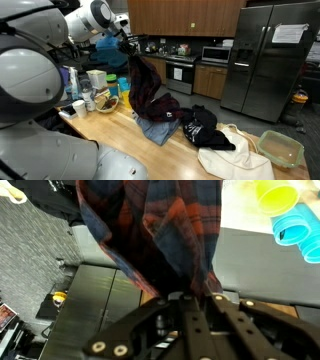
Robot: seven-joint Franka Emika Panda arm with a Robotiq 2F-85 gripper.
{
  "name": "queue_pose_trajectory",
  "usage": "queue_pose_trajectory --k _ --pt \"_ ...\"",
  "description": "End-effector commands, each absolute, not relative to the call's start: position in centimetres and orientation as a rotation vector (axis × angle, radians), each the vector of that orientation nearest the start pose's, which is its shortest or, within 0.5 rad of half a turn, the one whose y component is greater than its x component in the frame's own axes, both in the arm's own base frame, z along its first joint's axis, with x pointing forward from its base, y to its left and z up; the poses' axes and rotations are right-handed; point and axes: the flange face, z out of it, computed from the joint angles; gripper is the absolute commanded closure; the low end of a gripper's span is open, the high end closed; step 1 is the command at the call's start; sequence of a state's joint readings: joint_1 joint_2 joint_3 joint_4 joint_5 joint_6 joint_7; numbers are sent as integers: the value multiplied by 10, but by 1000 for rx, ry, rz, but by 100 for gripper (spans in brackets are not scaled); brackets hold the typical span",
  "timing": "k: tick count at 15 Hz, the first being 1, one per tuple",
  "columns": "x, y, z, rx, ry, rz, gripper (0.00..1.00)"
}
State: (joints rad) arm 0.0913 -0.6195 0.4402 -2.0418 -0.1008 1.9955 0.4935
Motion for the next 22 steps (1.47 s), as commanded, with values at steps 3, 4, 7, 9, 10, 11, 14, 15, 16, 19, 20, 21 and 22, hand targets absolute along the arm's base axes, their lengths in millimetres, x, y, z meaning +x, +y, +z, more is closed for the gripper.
queue_pose_trajectory --k 3,4,7,9,10,11,14,15,16,19,20,21,22 --pt "304 289 737 -3052 -220 -1080 98" --pt "300 296 740 -3049 -245 -1094 98" --pt "283 320 753 -3026 -331 -1147 98" --pt "270 338 763 -3005 -397 -1188 98" --pt "263 346 767 -2993 -428 -1207 98" --pt "257 353 772 -2980 -453 -1228 98" --pt "238 366 794 -2925 -505 -1276 98" --pt "233 369 801 -2909 -523 -1273 98" --pt "229 369 808 -2893 -537 -1255 98" --pt "235 364 827 -2844 -548 -1142 98" --pt "242 359 832 -2825 -541 -1097 98" --pt "249 353 838 -2802 -532 -1048 98" --pt "258 347 842 -2780 -523 -985 98"
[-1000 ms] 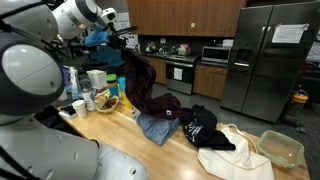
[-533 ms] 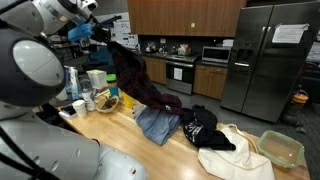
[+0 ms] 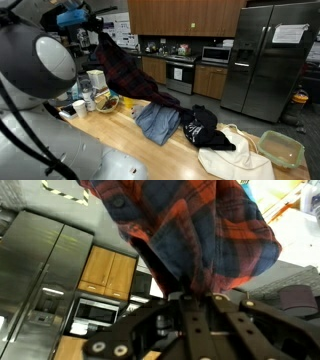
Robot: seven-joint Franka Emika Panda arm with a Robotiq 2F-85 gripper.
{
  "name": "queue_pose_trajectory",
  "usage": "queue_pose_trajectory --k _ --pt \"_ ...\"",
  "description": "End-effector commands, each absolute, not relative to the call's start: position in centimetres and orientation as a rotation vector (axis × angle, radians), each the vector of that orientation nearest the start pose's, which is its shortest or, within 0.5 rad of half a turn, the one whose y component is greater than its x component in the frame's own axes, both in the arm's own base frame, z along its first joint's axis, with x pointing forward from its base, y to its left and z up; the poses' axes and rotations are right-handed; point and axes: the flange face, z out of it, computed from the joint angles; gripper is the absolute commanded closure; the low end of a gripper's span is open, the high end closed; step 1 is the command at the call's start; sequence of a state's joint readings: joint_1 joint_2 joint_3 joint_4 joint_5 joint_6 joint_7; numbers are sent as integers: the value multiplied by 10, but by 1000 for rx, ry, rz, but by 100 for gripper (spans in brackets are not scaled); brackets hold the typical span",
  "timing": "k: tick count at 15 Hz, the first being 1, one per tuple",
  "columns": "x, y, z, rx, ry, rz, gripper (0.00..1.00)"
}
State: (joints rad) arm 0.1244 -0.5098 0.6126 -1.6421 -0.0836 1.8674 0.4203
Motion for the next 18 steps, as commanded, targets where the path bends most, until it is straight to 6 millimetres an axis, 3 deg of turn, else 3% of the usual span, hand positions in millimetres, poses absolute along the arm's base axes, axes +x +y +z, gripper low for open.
queue_pose_trajectory --k 1,3,5,12,18 --pt "265 341 845 -2768 -509 -921 98" --pt "271 331 852 -2780 -483 -828 98" --pt "264 324 867 -2792 -476 -808 98" --pt "181 312 941 -2790 -504 -970 98" --pt "133 317 964 -2777 -548 -1101 98"
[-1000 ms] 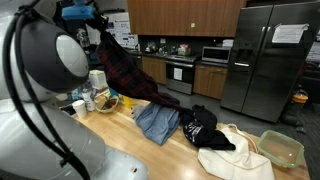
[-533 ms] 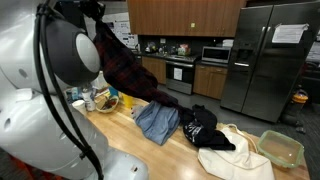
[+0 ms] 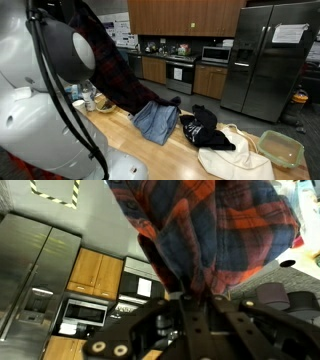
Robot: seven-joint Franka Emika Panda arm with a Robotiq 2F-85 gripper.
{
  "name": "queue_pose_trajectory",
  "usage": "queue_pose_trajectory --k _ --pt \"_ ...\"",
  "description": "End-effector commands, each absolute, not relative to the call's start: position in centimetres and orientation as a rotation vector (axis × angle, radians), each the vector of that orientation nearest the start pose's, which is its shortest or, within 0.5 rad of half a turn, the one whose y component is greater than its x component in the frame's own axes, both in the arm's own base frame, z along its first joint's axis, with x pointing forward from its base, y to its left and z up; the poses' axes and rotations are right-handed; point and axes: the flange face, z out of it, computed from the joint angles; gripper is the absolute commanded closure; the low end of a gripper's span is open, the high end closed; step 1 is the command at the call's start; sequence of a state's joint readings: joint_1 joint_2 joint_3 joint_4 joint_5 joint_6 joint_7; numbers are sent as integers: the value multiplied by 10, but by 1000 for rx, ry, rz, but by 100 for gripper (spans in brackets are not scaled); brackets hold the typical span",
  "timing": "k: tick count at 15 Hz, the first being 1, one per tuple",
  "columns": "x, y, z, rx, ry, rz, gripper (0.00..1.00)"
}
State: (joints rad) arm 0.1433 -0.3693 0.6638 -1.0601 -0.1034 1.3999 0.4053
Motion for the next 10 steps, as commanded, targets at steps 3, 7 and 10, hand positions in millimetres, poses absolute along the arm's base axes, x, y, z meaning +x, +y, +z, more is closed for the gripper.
queue_pose_trajectory --k 3,7,10 --pt "120 322 969 -2765 -572 -1143 98" --pt "113 325 971 -2763 -582 -1152 98" --pt "94 330 976 -2756 -579 -1201 98"
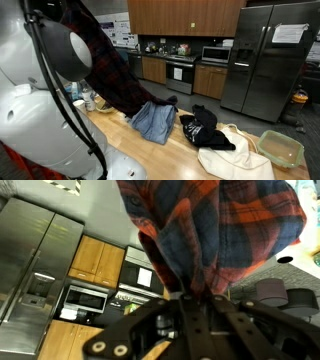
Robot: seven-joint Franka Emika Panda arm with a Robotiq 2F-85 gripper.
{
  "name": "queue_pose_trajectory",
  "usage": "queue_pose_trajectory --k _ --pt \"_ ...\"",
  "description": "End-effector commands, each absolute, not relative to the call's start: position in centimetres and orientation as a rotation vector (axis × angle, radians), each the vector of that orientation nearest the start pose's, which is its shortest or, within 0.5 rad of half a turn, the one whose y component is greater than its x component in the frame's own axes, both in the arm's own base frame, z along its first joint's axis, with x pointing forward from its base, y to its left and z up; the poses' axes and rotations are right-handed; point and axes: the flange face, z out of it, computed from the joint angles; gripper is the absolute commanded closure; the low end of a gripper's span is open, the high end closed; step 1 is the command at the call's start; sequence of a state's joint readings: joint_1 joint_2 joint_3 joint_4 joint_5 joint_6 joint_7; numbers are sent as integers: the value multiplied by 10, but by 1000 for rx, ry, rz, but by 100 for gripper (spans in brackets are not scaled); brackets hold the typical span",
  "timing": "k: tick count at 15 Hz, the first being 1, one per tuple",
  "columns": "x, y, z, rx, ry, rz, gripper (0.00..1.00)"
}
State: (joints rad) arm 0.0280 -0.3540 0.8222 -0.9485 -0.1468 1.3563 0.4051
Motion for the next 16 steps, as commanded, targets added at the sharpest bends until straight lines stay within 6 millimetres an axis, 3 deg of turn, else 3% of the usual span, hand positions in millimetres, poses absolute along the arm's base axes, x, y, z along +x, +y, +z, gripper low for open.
queue_pose_trajectory --k 1,6,9,11,16 --pt "85 331 978 -2754 -577 -1225 98" --pt "40 347 980 -2737 -602 -1349 98" --pt "47 353 978 -2747 -609 -1340 98" --pt "89 357 967 -2804 -582 -1244 98" --pt "232 343 917 -2981 -411 -882 98"
